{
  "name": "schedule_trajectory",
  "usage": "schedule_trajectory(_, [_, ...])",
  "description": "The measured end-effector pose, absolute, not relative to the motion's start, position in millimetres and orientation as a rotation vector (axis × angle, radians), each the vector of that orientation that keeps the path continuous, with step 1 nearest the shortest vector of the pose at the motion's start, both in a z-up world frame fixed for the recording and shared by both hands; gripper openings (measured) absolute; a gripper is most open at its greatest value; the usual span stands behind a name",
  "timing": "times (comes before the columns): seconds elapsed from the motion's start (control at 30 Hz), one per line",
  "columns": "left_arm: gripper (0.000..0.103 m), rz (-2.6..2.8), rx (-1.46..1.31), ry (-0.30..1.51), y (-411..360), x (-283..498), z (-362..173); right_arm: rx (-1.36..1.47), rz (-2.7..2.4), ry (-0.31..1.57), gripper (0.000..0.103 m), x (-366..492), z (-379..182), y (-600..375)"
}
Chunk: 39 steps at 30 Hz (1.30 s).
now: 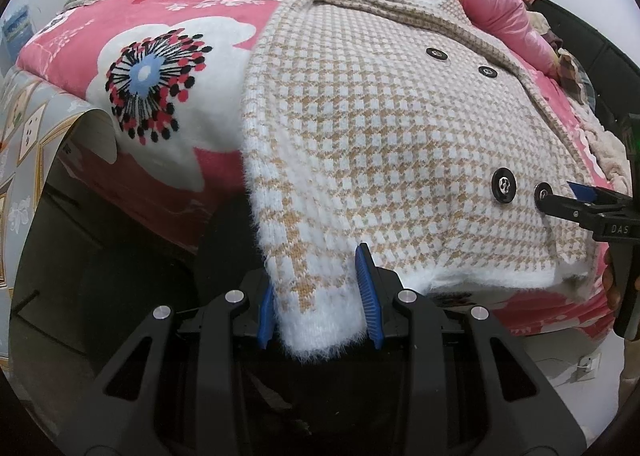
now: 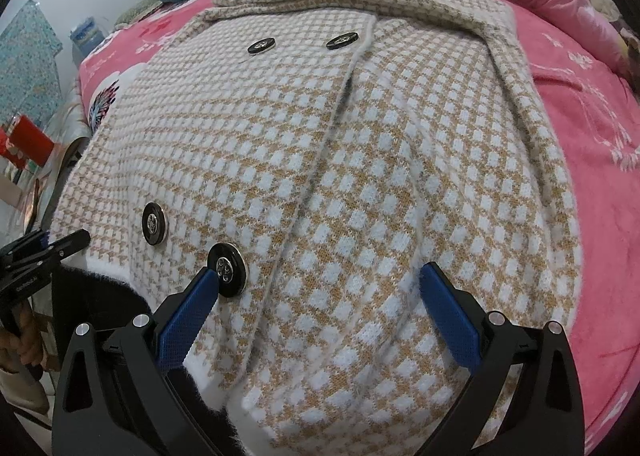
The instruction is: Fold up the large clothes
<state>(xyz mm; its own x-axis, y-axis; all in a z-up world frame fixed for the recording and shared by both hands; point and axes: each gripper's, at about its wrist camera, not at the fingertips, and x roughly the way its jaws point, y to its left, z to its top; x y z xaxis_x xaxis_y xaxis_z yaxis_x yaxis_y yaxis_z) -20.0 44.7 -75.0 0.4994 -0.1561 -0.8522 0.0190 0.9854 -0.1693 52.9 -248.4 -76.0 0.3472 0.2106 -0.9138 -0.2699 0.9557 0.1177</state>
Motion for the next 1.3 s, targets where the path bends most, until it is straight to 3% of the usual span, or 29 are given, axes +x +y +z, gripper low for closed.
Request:
schedule_trajectory(0.33, [0.034,-0.107,-0.141,1.042,44,-20,-76,-0.066,0.328,1.154,0.097,47,-67,-250])
schedule_trajectory(0.6, [0.034,-0.105,-0.107,1.042,42,-21,-77,0.136,0.198,1.057,0.097,18,-30,-320])
schedule_trajectory(0.83, [0.034,-0.092,-0.073,1.047,38,-21,-76,0.400,0.205,1.107,0.096,-8,-47,-380])
schedule_trajectory(1.07, [0.034,-0.084,-0.065,1.047,37,-22,-76,0.494,0.311,1.188,0.086,-31,-69,-366])
schedule_trajectory(1.3, [0.034,-0.082,-0.061,1.049,37,-21,-76,0.762,0.290,1.243,0.064,-44,-115,-381])
